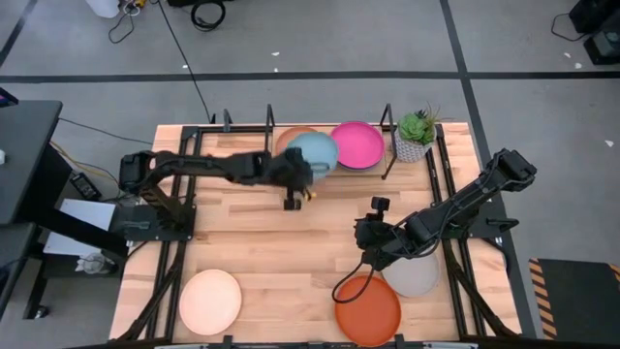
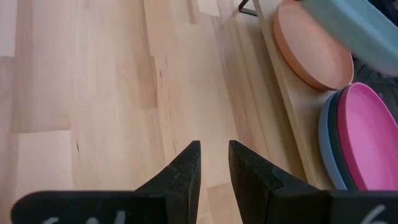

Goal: Place and stack plates onto a shelf
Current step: Stack the blue plate on top of the brown plate on the shelf

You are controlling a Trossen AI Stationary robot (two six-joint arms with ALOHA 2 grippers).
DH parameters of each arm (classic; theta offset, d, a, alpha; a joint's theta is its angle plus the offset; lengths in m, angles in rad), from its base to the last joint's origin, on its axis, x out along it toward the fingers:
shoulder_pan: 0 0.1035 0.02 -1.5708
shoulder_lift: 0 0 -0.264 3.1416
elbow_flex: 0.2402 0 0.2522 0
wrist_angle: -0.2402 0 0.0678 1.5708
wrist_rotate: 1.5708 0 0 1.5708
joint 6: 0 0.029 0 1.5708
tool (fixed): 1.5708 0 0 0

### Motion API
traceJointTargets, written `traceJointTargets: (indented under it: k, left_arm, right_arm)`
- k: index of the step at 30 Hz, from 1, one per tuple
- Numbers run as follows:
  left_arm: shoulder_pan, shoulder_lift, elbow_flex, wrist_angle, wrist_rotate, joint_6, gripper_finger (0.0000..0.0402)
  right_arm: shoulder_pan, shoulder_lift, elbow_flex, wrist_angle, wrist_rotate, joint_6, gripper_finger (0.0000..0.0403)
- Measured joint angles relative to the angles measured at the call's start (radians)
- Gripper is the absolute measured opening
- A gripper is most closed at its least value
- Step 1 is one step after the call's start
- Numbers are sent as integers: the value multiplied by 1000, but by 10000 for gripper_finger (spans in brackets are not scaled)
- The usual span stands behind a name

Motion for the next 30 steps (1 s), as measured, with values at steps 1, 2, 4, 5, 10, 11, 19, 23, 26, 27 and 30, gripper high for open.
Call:
traceJointTargets:
  k: [1, 2, 4, 5, 10, 11, 19, 23, 26, 27, 30]
  left_arm:
    - [18, 0, 0, 11, 4, -6, 15]
    - [37, 0, 0, 28, 5, -12, 15]
    - [68, 1, 0, 37, 5, -37, 16]
    - [82, 5, 0, 33, 5, -56, 16]
    - [127, 20, -22, 22, 1, -132, 16]
    - [131, 21, -31, 12, -7, -136, 16]
    - [129, 72, -50, 23, -65, -88, 19]
    - [131, 92, -49, 46, -67, -74, 28]
    - [136, 109, -48, 73, -65, -56, 27]
    - [136, 109, -49, 64, -66, -53, 26]
    - [139, 120, -48, 85, -63, -51, 26]
  right_arm:
    - [0, 0, 0, -1, 0, 0, 89]
    - [0, 0, 0, -1, 0, 0, 89]
    - [0, 0, 0, -1, 0, 0, 89]
    - [0, 0, 0, -1, 0, 0, 89]
    - [0, 0, 0, 0, 0, -4, 89]
    - [0, 0, 0, 1, 1, -5, 89]
    - [-2, 0, 0, 29, 2, -33, 89]
    - [-2, 0, 0, 34, 2, -37, 89]
    - [-2, 0, 0, 31, 2, -37, 89]
    - [-2, 0, 0, 32, 2, -38, 89]
    - [-2, 0, 0, 28, 2, -40, 89]
